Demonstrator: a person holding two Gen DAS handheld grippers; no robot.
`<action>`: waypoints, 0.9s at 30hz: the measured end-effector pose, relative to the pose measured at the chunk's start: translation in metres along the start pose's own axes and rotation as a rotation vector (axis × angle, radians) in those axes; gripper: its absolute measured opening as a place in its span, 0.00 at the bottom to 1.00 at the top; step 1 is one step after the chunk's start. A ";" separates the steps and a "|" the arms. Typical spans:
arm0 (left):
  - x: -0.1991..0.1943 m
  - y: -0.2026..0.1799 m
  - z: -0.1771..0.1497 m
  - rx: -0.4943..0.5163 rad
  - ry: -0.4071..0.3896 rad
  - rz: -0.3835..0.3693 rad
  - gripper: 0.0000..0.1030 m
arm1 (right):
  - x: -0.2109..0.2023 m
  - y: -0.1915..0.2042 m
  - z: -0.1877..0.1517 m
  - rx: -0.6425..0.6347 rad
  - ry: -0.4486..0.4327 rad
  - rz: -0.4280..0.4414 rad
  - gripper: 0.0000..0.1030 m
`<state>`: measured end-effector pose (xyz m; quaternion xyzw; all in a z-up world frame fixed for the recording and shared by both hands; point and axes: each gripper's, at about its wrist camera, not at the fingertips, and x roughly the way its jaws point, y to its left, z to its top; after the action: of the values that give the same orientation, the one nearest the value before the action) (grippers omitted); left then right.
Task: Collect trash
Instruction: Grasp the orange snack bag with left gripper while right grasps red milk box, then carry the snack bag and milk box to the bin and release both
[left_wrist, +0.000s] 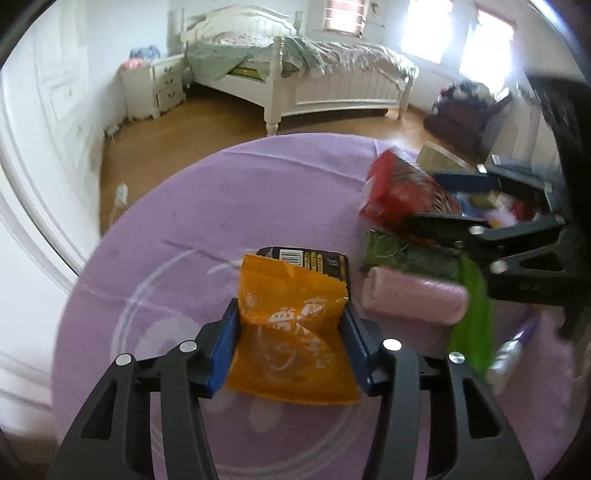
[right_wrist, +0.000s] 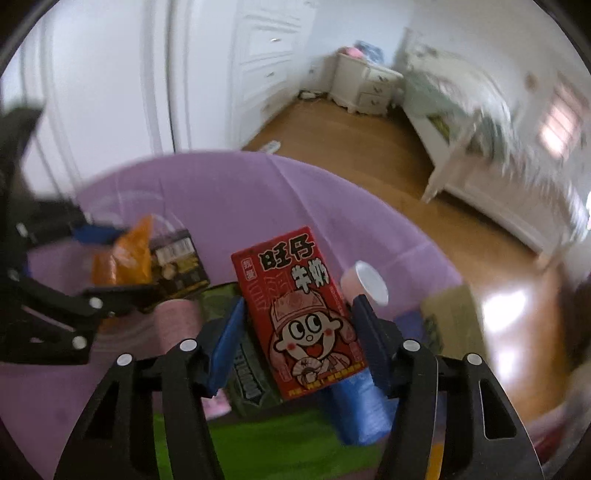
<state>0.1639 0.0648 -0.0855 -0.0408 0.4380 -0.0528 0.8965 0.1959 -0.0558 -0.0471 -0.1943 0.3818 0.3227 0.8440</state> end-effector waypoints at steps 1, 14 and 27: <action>-0.006 0.002 -0.002 -0.017 -0.015 -0.006 0.49 | -0.011 -0.005 -0.003 0.052 -0.029 0.026 0.55; -0.103 -0.046 -0.021 -0.050 -0.196 -0.188 0.49 | -0.208 -0.061 -0.121 0.632 -0.475 0.494 0.54; -0.122 -0.217 -0.038 0.182 -0.192 -0.420 0.50 | -0.335 -0.061 -0.280 0.839 -0.637 0.032 0.54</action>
<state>0.0469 -0.1350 0.0121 -0.0549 0.3263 -0.2730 0.9033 -0.0745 -0.3934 0.0381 0.2738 0.2057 0.1979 0.9185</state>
